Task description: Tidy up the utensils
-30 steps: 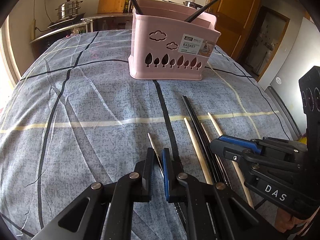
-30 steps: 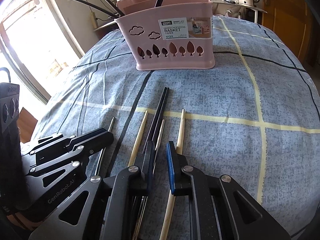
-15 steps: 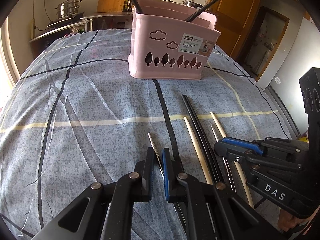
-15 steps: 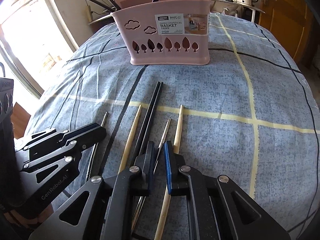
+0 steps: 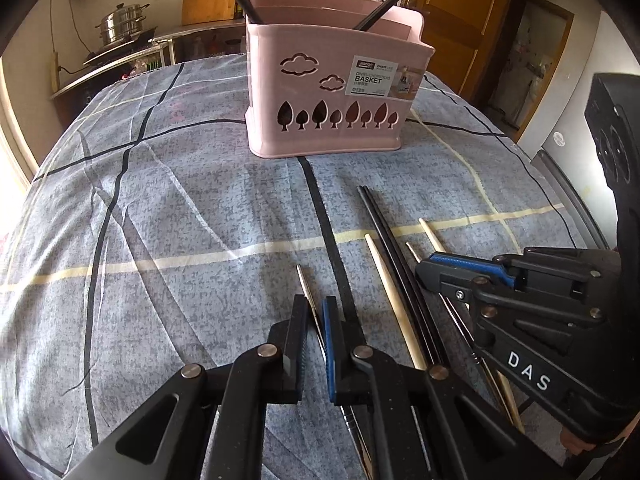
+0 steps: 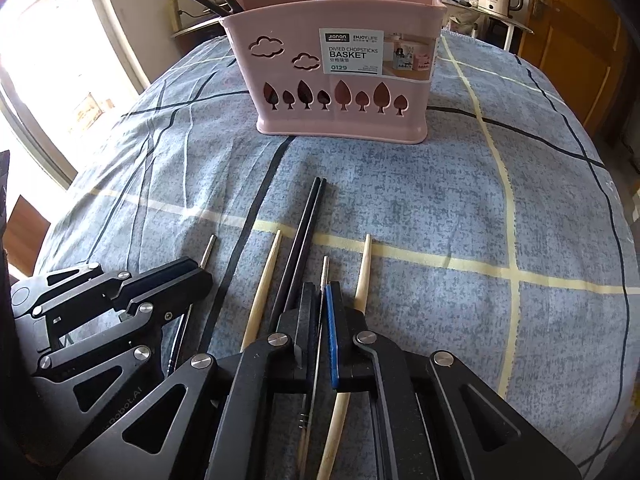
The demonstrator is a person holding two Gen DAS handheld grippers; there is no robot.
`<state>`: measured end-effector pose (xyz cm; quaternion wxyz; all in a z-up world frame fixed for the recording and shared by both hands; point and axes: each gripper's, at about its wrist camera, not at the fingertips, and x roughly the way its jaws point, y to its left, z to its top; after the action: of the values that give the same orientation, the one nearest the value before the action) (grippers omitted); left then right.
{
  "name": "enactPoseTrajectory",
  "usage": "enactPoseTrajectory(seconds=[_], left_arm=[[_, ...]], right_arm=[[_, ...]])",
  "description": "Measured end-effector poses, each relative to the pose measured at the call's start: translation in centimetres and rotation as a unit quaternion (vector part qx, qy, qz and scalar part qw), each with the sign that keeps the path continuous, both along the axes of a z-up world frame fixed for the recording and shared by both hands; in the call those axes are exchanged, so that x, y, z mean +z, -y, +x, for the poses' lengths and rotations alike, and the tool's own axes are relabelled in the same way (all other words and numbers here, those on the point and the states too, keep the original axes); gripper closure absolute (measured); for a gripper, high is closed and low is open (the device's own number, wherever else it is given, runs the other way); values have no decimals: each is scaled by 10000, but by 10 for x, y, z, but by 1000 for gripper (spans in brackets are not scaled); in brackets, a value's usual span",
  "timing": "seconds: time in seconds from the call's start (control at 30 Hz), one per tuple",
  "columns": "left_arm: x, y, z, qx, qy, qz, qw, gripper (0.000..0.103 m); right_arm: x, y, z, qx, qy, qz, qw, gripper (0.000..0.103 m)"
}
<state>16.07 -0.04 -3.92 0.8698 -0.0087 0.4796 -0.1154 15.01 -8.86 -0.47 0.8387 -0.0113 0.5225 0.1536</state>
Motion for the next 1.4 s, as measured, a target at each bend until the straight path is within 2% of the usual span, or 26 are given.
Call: enactPoseTrajectory(seconds=[0.1,0.13,0.4,0.9,1.4], left_arm=[[1,-3,6,-10,-148,-312,9994,99],[4,-3,6,8,-106,-299,9995,99],[48,-7,8,-87,391,-489,9980,99],[137,-21,14,-150,1346,-514,9895,99],[137,-18,-23,-229,1336,-540,9893,99]], right_arm=[[3,5,0,-42,-14,178,9998,99],[7,6,-1,-40,37,231,9997,99],[48,17,-1,-52,508,547,9972,99],[125,33,-1,-128,1544,874,9841,99],[131,40,-31,-19,1622,874,9829,99]])
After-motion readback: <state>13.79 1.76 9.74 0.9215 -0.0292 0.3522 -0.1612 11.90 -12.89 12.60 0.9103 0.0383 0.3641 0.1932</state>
